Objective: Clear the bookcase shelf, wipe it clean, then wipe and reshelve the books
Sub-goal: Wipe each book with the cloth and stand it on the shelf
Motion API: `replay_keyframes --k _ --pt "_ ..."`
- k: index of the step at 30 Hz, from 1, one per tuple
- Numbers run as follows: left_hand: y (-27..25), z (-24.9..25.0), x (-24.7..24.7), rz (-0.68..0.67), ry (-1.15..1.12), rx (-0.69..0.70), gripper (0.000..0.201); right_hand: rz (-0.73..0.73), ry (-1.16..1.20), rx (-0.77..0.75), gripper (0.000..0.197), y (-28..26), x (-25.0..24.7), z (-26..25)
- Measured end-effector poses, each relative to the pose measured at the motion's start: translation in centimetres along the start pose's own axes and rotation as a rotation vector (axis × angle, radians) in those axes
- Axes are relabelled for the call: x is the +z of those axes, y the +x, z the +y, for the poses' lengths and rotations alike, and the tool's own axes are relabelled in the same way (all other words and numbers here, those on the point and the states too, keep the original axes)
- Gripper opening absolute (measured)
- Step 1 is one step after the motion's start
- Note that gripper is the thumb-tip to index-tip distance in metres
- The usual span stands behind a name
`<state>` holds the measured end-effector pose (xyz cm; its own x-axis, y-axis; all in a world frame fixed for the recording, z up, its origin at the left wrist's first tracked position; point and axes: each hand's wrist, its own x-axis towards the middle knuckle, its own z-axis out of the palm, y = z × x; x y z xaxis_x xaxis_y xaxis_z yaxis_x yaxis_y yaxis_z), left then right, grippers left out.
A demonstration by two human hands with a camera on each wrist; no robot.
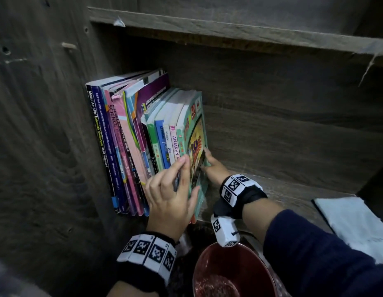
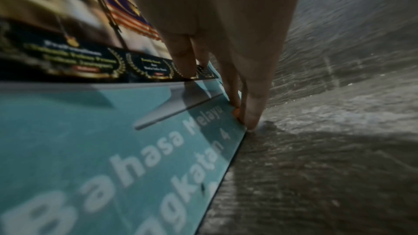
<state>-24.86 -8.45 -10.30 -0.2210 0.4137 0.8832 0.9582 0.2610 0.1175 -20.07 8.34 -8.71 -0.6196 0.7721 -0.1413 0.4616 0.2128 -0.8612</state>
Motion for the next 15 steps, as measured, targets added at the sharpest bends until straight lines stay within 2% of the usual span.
replay_keyframes --k 2,5,10,12,15 --pt "-0.2 -0.2 0.1 -0.004 0.001 0.001 0.086 -0.046 0.027 -0.032 0.072 0.0 0.2 -0.5" --pt "-0.3 -0.3 0.3 -0.03 0.021 0.001 0.091 -0.097 0.05 0.004 0.065 -0.3 -0.3 -0.9" --pt "-0.4 -0.2 0.2 -0.016 0.005 -0.013 0.087 -0.118 0.025 0.039 0.071 -1.5 -1.3 -0.1" --pt "-0.1 0.1 -0.1 0.023 0.001 -0.015 0.079 -0.069 -0.065 0.042 0.067 -2.7 -2.4 -0.1" --pt "0.2 1.7 -0.6 0.093 -0.042 -0.003 0.058 0.02 -0.333 0.066 0.063 -5.3 -4.9 -0.6"
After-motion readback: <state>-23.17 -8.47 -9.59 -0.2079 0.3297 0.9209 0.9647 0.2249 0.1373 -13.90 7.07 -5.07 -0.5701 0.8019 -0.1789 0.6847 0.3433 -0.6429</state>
